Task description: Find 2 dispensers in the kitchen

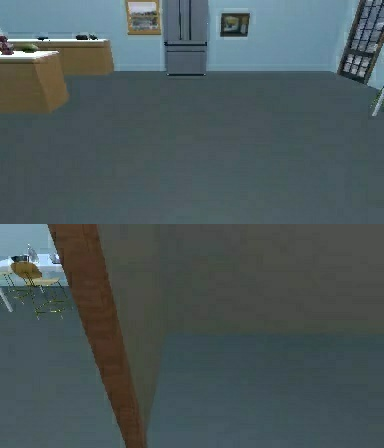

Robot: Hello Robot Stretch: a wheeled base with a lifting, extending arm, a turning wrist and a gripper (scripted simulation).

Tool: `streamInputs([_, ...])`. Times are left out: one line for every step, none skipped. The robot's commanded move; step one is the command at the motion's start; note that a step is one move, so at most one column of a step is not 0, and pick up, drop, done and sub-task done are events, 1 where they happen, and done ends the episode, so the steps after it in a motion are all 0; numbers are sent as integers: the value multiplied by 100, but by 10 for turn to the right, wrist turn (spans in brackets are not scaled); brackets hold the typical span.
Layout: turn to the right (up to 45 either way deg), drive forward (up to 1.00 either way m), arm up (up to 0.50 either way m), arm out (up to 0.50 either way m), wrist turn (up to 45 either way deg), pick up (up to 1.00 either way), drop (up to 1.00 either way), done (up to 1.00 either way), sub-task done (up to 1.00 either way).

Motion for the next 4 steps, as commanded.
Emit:
streamInputs([0, 50, 0, 0, 0, 0, 0, 0, 0])
streamInputs([450, 0, 0, 0, 0, 0, 0, 0, 0])
streamInputs([0, 70, 0, 0, 0, 0, 0, 0, 0])
streamInputs([420, 0, 0, 0, 0, 0, 0, 0, 0])
